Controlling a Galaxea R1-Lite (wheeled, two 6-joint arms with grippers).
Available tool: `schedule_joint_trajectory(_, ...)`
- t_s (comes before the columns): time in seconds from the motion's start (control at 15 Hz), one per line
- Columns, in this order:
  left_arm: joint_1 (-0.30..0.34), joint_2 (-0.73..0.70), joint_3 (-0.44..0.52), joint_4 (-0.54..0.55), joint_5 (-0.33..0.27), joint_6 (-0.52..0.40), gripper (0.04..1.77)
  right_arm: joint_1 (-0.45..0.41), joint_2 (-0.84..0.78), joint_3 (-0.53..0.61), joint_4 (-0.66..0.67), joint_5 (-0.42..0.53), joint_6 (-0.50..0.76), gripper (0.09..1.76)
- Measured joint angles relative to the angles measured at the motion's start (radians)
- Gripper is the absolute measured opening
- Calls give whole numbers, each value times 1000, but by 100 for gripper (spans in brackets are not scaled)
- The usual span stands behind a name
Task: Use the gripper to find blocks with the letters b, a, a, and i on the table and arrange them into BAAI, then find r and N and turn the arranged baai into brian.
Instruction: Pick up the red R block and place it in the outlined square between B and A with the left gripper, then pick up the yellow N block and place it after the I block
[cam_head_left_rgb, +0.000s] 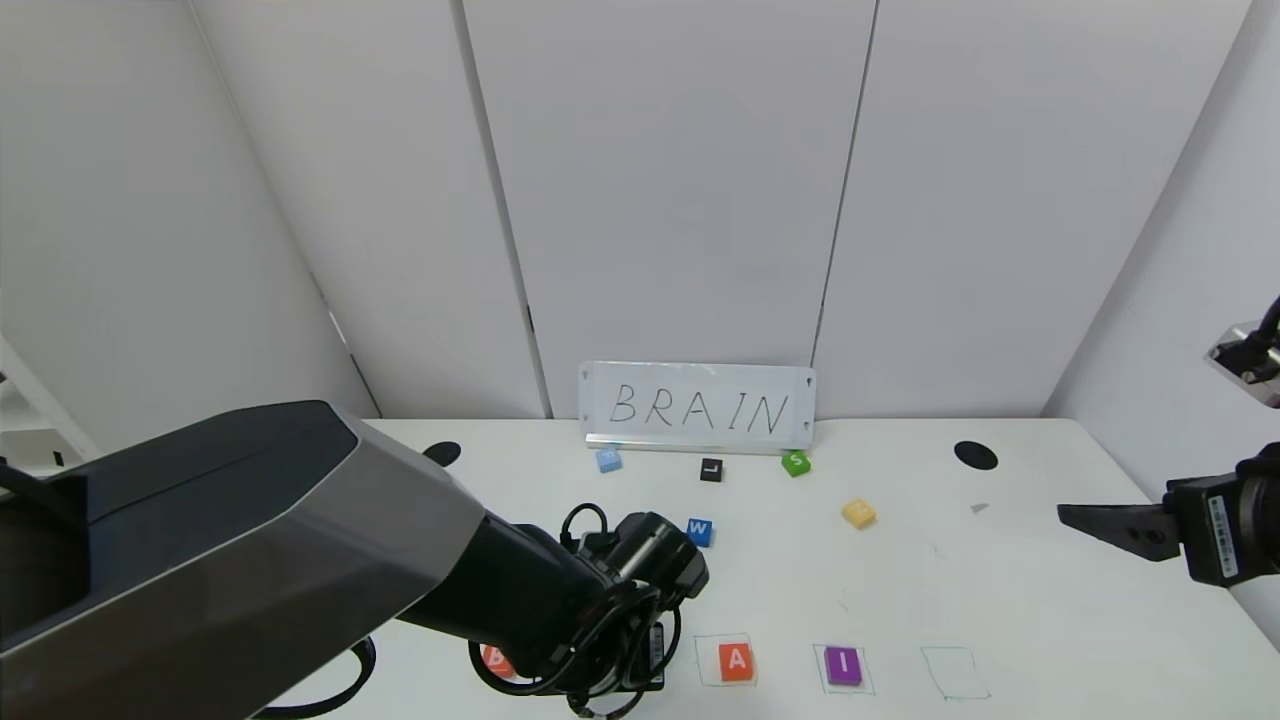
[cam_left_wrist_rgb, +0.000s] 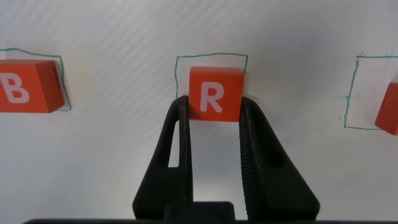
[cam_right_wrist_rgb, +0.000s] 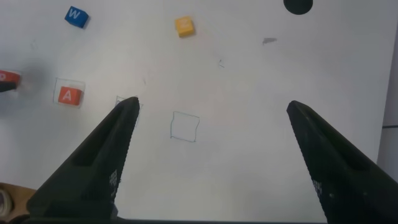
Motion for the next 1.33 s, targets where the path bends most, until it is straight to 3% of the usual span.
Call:
schedule_joint_trajectory(0.6, 1, -1, 3, 4, 23, -1, 50, 3, 0, 1, 1, 0, 0, 171)
schedule_joint_trajectory(1.0, -2, -2, 0, 4, 23, 2, 113, 3, -1, 1, 0, 0, 0, 171)
schedule_joint_trajectory(1.33, -2, -105, 1, 7, 13, 49, 141, 3, 0, 1, -1, -1, 0, 171)
